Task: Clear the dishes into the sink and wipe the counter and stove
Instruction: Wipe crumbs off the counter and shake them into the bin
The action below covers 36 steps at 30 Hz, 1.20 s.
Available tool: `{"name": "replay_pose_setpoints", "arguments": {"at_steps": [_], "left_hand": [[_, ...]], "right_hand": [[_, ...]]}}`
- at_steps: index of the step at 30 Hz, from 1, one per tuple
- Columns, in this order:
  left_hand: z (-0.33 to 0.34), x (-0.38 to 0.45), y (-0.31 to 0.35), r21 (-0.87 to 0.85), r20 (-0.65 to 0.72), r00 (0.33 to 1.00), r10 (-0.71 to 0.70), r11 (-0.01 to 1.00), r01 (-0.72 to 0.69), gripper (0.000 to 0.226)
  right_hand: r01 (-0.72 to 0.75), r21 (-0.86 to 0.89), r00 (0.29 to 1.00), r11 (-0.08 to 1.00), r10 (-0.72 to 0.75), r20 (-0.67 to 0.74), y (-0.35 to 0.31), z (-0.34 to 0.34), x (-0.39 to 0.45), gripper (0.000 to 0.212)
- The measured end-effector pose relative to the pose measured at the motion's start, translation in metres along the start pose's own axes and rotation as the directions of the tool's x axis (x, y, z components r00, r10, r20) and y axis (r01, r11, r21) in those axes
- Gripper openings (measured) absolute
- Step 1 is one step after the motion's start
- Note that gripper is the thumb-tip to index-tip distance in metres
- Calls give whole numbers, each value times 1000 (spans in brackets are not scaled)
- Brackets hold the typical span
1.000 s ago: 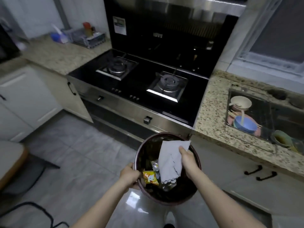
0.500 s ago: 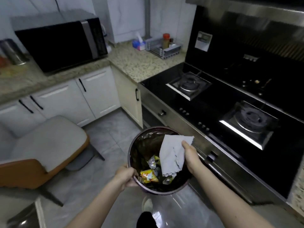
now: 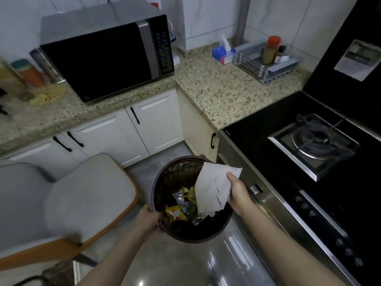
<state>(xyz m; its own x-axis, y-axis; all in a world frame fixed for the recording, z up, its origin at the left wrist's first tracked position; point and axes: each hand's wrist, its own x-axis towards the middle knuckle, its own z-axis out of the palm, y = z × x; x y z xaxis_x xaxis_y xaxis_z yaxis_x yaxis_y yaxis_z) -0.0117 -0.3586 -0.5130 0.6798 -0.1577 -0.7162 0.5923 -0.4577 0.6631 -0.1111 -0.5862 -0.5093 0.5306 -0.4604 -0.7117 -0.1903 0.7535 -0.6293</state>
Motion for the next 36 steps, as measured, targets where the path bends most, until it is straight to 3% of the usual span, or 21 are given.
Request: {"name": "replay_pose_setpoints", "arguments": {"at_steps": [5,7,14,17,22,26,30,36], "left_hand": [[-11,79,32,16,-5,999,-41,999,41,44],[-16,111,45,-5,-14,996,-89,996,89,47],[-25,223,96,-22,75,987,-139,990,141,21],[-31,289,102,88,31,993,-110,990,107,60],[-39,362,122,241,47,990,-134,963,119,44],[-46,425,107,235,47,985,-166,960,151,55],[-50,472,84,258,-17,980,-200,946,198,39],[-30,531,56,283,-57,976,-212,934,220,59]], "right_hand": [[-72,253,997,965,74,1,-25,44,58,46],[-46,247,999,968,50,-9,-36,64,80,45],[-37,246,996,968,56,-69,-50,128,177,38],[-20,243,995,970,44,-94,-57,151,219,33],[-63,213,989,975,90,-120,-43,189,296,42],[-85,241,980,967,124,-153,-19,211,349,41],[-143,216,967,966,183,-177,12,208,403,48],[-137,250,963,958,188,-193,51,190,466,46]]}}
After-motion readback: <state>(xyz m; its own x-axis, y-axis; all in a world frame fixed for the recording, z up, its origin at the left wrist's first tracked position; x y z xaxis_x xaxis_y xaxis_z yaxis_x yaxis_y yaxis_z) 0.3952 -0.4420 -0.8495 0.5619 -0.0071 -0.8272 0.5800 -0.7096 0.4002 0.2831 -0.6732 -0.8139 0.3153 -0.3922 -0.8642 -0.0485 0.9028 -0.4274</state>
